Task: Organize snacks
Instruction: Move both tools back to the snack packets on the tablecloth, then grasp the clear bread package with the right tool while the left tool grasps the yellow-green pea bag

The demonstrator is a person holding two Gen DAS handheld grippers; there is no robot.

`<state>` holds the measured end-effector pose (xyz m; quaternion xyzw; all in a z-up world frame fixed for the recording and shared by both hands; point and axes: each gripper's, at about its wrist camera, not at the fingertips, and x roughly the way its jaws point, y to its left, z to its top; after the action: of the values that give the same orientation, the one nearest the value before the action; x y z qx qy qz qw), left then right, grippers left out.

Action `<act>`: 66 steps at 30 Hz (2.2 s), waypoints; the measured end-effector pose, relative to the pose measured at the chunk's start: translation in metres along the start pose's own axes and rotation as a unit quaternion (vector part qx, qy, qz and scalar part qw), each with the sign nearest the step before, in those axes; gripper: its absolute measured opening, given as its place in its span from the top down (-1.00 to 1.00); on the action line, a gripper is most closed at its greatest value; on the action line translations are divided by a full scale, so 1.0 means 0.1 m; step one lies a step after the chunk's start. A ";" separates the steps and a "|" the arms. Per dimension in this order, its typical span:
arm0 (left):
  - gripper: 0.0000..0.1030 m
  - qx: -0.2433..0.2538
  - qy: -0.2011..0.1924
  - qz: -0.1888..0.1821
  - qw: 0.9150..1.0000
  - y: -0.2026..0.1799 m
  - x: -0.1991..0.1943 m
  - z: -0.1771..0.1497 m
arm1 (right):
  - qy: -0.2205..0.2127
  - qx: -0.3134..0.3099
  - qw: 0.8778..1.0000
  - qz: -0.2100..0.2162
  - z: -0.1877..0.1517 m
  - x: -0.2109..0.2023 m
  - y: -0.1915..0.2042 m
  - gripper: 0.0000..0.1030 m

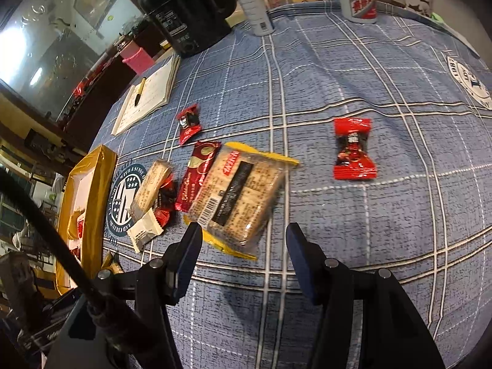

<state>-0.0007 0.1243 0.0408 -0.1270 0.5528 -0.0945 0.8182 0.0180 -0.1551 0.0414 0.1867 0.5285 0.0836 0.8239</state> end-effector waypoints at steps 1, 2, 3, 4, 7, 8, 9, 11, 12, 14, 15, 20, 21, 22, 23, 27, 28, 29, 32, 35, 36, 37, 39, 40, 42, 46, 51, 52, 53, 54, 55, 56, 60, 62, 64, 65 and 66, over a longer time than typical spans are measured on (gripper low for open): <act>-0.27 0.005 0.000 0.003 1.000 -0.02 0.02 0.01 | 0.000 0.001 1.000 0.000 0.00 -0.01 -0.02 -0.10; -0.14 0.010 0.001 0.004 1.000 -0.05 0.05 0.00 | 0.000 0.002 1.000 0.000 0.00 -0.01 -0.03 -0.10; -0.03 0.012 0.003 0.003 1.000 -0.06 0.06 0.00 | 0.000 0.002 1.000 0.000 0.01 -0.02 -0.04 -0.10; 0.12 0.014 0.008 0.000 1.000 -0.07 0.09 0.00 | 0.001 0.002 1.000 0.001 0.01 -0.01 -0.04 -0.11; 0.12 0.013 0.014 -0.003 1.000 -0.07 0.12 -0.02 | 0.007 0.005 1.000 0.004 0.05 0.03 -0.05 -0.13; 0.12 0.013 0.012 -0.005 1.000 -0.07 0.11 -0.02 | 0.010 0.007 1.000 0.007 0.07 0.05 -0.04 -0.14; 0.12 0.012 0.011 -0.008 1.000 -0.08 0.11 -0.02 | 0.012 0.009 1.000 0.009 0.08 0.07 -0.03 -0.16; 0.07 0.007 0.010 -0.013 1.000 -0.04 0.09 0.01 | 0.018 0.012 1.000 0.007 0.13 0.14 0.00 -0.25; 0.03 0.004 0.009 -0.015 1.000 -0.03 0.08 0.02 | 0.021 0.014 1.000 0.003 0.15 0.18 0.03 -0.25; -0.12 -0.004 0.003 -0.017 1.000 0.01 0.06 0.05 | 0.024 0.017 1.000 -0.004 0.20 0.25 0.09 -0.26; -0.14 -0.007 0.000 -0.016 1.000 0.02 0.05 0.06 | 0.024 0.017 1.000 -0.009 0.23 0.29 0.12 -0.26; -0.27 -0.026 0.001 -0.027 0.999 0.06 0.08 0.15 | 0.025 0.005 0.998 -0.049 0.31 0.45 0.33 -0.43; -0.27 -0.025 0.003 -0.025 0.999 0.05 0.10 0.16 | 0.026 0.003 0.998 -0.057 0.31 0.48 0.36 -0.43; -0.27 -0.023 0.005 -0.021 1.000 0.05 0.12 0.16 | 0.029 0.002 0.998 -0.064 0.31 0.52 0.38 -0.43; -0.28 -0.022 0.008 -0.017 1.000 0.04 0.14 0.17 | 0.032 0.001 0.997 -0.069 0.32 0.55 0.39 -0.43; -0.28 -0.028 0.011 -0.029 0.999 0.03 0.16 0.19 | 0.032 -0.008 0.996 -0.082 0.32 0.61 0.44 -0.47; -0.28 -0.031 0.009 -0.037 0.999 0.04 0.14 0.19 | 0.033 -0.012 0.996 -0.084 0.32 0.62 0.44 -0.48; -0.29 -0.036 0.008 -0.044 0.998 0.06 0.13 0.19 | 0.034 -0.016 0.996 -0.086 0.32 0.63 0.45 -0.49; -0.30 -0.054 0.013 -0.063 0.996 0.12 0.14 0.24 | 0.037 -0.033 0.995 -0.089 0.32 0.66 0.49 -0.53; -0.30 -0.071 0.020 -0.070 0.995 0.14 0.19 0.31 | 0.038 -0.058 0.992 -0.109 0.32 0.70 0.57 -0.54; -0.31 -0.072 0.020 -0.070 0.995 0.13 0.19 0.31 | 0.039 -0.070 0.990 -0.118 0.31 0.72 0.59 -0.54; -0.31 -0.075 0.019 -0.072 0.994 0.13 0.20 0.33 | 0.040 -0.083 0.987 -0.128 0.31 0.73 0.63 -0.54; -0.33 -0.083 0.021 -0.076 0.993 0.14 0.22 0.35 | 0.041 -0.108 0.982 -0.147 0.28 0.76 0.66 -0.53; -0.33 -0.089 0.023 -0.080 0.993 0.15 0.24 0.37 | 0.038 -0.117 0.980 -0.154 0.27 0.76 0.67 -0.45; -0.34 -0.104 0.023 -0.089 0.990 0.19 0.25 0.39 | 0.039 -0.118 0.981 -0.152 0.26 0.74 0.65 -0.37; -0.35 -0.122 0.026 -0.096 0.987 0.22 0.26 0.42 | 0.042 -0.125 0.980 -0.148 0.20 0.68 0.57 -0.37; -0.35 -0.083 0.000 -0.078 0.993 0.09 -0.02 0.46 | 0.045 -0.131 0.980 -0.145 0.14 0.63 0.52 -0.37; -0.36 -0.065 -0.006 -0.062 0.996 0.04 -0.06 0.50 | 0.045 -0.132 0.980 -0.144 0.11 0.62 0.52 -0.37; -0.38 -0.048 -0.012 -0.044 0.998 0.01 -0.07 0.56 | 0.045 -0.132 0.980 -0.144 0.10 0.62 0.53 -0.37; -0.40 -0.039 -0.012 -0.034 0.999 0.00 -0.06 0.60 | 0.045 -0.133 0.980 -0.142 0.08 0.60 0.52 -0.37; -0.40 -0.024 -0.005 -0.027 0.999 -0.01 0.00 0.67 | 0.044 -0.132 0.980 -0.141 0.05 0.57 0.50 -0.37; -0.40 -0.016 0.002 -0.025 1.000 -0.01 0.05 0.71 | 0.044 -0.132 0.980 -0.139 0.03 0.56 0.49 -0.37; -0.40 0.020 0.031 0.007 0.999 0.02 0.32 0.79 | 0.052 -0.122 0.984 -0.119 -0.04 0.49 0.45 -0.37; -0.38 0.037 0.042 0.019 0.998 0.00 0.37 0.75 | 0.056 -0.116 0.986 -0.109 -0.09 0.44 0.42 -0.37; -0.38 0.052 0.046 0.020 0.997 -0.05 0.36 0.67 | 0.058 -0.112 0.987 -0.104 -0.14 0.40 0.37 -0.37; -0.37 0.066 0.050 0.025 0.996 -0.08 0.36 0.61 | 0.058 -0.110 0.987 -0.102 -0.14 0.39 0.37 -0.37; -0.37 0.076 0.054 0.026 0.995 -0.11 0.35 0.56 | 0.058 -0.108 0.987 -0.101 -0.13 0.39 0.37 -0.37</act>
<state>0.0638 0.1090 0.0331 -0.0443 0.5904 -0.1217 0.7967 0.0251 -0.1056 0.0183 0.0368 0.5795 0.0677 0.8113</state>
